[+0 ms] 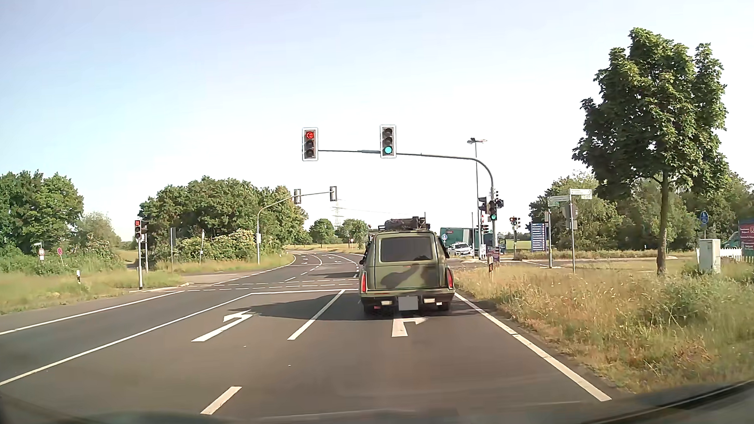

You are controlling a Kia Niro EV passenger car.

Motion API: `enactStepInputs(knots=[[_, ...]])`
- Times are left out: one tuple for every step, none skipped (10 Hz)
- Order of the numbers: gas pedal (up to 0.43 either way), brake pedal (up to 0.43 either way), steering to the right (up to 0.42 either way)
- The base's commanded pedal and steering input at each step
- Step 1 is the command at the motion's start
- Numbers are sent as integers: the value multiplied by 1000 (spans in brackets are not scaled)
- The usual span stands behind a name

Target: Follow the waypoints while adhering to traffic rules and regulations

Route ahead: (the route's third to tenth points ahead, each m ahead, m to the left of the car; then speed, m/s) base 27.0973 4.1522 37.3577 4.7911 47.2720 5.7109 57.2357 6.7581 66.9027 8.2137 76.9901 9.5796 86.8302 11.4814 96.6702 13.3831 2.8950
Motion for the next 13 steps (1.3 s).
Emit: enactStepInputs(knots=[[299, 30, -4], [299, 30, -4], [299, 30, -4], [311, 37, -4], [311, 30, -6], [311, 30, -6], [319, 30, -6], [319, 30, -6], [319, 30, -6], [319, 30, -6], [319, 37, -6], [319, 30, -6], [319, 30, -6]])
